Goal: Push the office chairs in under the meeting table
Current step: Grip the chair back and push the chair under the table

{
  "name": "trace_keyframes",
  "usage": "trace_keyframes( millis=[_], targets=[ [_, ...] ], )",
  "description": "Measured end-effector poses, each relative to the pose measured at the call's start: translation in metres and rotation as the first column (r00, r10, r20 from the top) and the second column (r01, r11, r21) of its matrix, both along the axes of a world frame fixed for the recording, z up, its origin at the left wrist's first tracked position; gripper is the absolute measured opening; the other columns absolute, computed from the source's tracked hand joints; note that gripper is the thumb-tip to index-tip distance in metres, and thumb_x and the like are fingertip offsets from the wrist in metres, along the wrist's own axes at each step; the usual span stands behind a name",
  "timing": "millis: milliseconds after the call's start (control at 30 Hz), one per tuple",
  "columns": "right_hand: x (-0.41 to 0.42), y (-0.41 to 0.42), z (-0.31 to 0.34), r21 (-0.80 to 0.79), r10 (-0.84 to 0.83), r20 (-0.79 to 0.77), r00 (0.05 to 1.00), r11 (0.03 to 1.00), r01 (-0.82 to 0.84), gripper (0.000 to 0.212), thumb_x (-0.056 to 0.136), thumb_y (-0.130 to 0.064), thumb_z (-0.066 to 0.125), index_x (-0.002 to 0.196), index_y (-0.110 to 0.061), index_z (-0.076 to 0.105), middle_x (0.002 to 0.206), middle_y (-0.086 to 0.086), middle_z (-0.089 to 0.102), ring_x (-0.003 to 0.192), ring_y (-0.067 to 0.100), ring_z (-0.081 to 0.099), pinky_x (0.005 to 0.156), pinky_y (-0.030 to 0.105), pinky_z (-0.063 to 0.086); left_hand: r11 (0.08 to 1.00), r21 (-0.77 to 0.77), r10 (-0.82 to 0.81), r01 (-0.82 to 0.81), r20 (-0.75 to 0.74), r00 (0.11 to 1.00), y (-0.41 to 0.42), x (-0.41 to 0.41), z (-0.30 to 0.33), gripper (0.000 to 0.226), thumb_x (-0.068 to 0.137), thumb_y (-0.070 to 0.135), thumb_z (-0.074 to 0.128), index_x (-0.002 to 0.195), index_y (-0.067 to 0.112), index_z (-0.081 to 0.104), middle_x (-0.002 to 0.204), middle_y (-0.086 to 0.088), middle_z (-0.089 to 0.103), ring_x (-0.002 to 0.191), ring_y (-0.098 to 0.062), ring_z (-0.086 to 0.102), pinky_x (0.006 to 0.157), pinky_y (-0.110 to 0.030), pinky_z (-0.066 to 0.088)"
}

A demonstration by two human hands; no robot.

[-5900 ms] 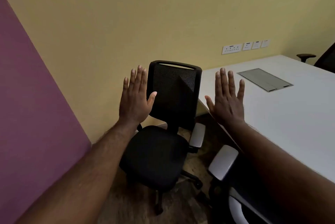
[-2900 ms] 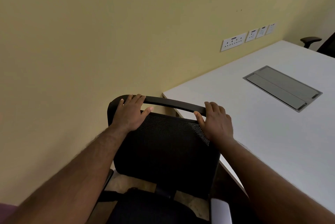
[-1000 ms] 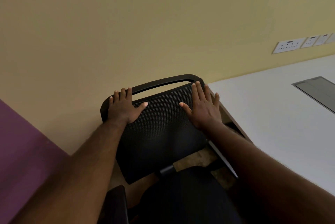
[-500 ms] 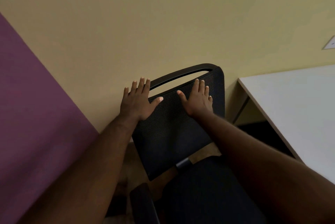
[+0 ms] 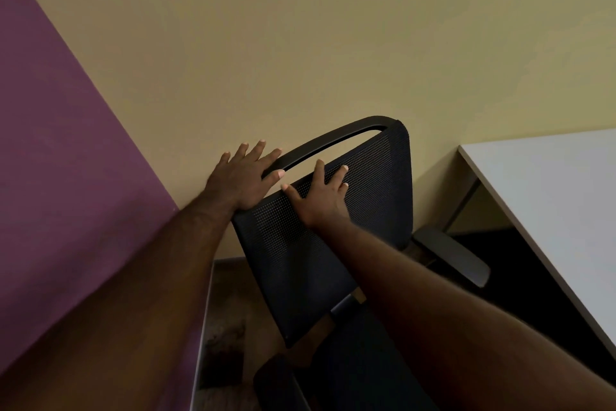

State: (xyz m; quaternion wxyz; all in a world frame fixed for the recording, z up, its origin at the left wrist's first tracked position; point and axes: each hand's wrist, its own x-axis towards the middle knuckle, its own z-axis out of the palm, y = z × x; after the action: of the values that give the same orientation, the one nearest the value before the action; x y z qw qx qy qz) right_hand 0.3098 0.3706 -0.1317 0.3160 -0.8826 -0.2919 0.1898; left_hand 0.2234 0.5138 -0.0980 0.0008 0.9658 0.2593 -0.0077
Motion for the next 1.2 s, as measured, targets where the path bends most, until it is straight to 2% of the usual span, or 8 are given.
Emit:
trace_keyframes(
  millis=[200, 333, 867, 1000, 1200],
  targets=[
    [-0.041, 0.019, -0.003, 0.0, -0.014, -0.06, 0.998, 1.0, 0.014, 0.105, 0.083, -0.074, 0.046, 0.153, -0.019, -0.01, 0.152, 0.02, -0.037, 0.142, 0.046, -0.02, 0.112, 0.063, 0.015, 0.998, -0.049, 0.036, -0.036, -0.004, 0.999, 0.009, -0.023, -0.007, 0.057, 0.1, 0.056, 0.02, 0.153, 0.039, 0.014, 0.164, 0.002, 0.007, 0.149, -0.026, 0.008, 0.118, -0.052, 0.012],
    [-0.063, 0.018, -0.008, 0.01, -0.01, -0.056, 0.998, 1.0, 0.01, 0.107, 0.083, -0.068, 0.052, 0.152, -0.018, -0.014, 0.152, 0.017, -0.038, 0.142, 0.044, -0.022, 0.115, 0.061, 0.01, 0.997, -0.047, 0.052, -0.053, -0.011, 0.999, 0.014, -0.042, -0.007, 0.057, 0.1, 0.056, 0.02, 0.154, 0.037, 0.013, 0.164, 0.001, 0.007, 0.149, -0.027, 0.009, 0.117, -0.052, 0.012],
    [-0.121, -0.032, -0.017, 0.079, 0.208, -0.01, 0.978, 0.975, -0.207, 0.098, 0.086, -0.057, 0.048, 0.153, -0.021, -0.014, 0.154, 0.012, -0.034, 0.144, 0.035, -0.023, 0.115, 0.056, 0.006, 0.996, -0.061, 0.057, -0.057, -0.008, 0.998, -0.02, -0.075, -0.006, 0.057, 0.1, 0.055, 0.02, 0.154, 0.035, 0.015, 0.164, -0.002, 0.01, 0.148, -0.03, 0.012, 0.116, -0.054, 0.015],
    [-0.133, -0.045, -0.016, 0.071, 0.272, -0.034, 0.962, 0.961, -0.269, 0.097, 0.087, -0.056, 0.048, 0.152, -0.023, -0.016, 0.156, 0.01, -0.033, 0.145, 0.034, -0.023, 0.116, 0.056, 0.007, 0.991, -0.091, 0.094, -0.094, -0.007, 0.996, -0.032, -0.095, -0.008, 0.057, 0.101, 0.054, 0.02, 0.154, 0.036, 0.013, 0.163, -0.002, 0.011, 0.148, -0.03, 0.013, 0.115, -0.054, 0.018],
    [-0.159, -0.069, -0.015, 0.018, 0.377, -0.092, 0.922, 0.926, -0.377, 0.092, 0.092, -0.046, 0.045, 0.15, -0.024, -0.022, 0.156, 0.007, -0.033, 0.144, 0.036, -0.022, 0.116, 0.054, 0.005, 0.954, -0.208, 0.221, -0.217, -0.001, 0.975, -0.065, -0.138, -0.011, 0.056, 0.101, 0.055, 0.02, 0.154, 0.039, 0.008, 0.164, -0.003, 0.007, 0.148, -0.032, 0.013, 0.114, -0.057, 0.014]
  ],
)
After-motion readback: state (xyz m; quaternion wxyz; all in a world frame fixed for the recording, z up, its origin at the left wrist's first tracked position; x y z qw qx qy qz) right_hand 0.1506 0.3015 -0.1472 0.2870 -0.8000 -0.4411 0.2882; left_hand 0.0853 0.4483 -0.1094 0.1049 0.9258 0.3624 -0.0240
